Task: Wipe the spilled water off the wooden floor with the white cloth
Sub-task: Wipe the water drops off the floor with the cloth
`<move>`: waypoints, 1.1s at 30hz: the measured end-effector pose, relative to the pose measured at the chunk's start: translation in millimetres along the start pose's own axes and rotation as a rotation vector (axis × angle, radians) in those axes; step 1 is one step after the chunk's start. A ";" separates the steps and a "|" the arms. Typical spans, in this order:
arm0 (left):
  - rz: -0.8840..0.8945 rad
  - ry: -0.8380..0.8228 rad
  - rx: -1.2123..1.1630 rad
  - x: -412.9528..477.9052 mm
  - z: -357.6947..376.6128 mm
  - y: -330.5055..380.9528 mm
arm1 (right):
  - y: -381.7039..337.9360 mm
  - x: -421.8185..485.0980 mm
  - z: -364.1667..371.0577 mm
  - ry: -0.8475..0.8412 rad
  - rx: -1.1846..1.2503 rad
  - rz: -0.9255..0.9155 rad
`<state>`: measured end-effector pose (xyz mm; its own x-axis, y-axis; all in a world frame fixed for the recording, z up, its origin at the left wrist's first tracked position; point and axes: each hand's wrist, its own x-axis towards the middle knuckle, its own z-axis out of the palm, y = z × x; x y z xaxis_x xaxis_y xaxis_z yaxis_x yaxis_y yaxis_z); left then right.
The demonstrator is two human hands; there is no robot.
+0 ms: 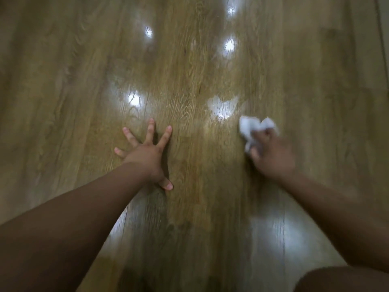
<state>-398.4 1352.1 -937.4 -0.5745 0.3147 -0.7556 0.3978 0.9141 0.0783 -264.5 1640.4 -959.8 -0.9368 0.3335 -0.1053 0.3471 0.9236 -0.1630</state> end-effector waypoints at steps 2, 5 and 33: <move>-0.015 0.005 -0.047 -1.4 2.3 0.9 | -28.6 -72.5 4.9 -0.125 0.145 -0.270; -0.006 0.024 -0.124 -1.9 8.4 -2.0 | -27.2 -143.1 7.2 -0.350 0.163 -0.619; 0.110 0.618 0.034 -0.7 97.5 23.3 | -12.9 66.3 25.9 0.288 0.088 -0.050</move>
<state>-319.0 1348.2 -998.4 -0.8322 0.5052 -0.2283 0.4946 0.8626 0.1060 -330.0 1645.7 -990.1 -0.9220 0.3399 0.1856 0.2912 0.9244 -0.2464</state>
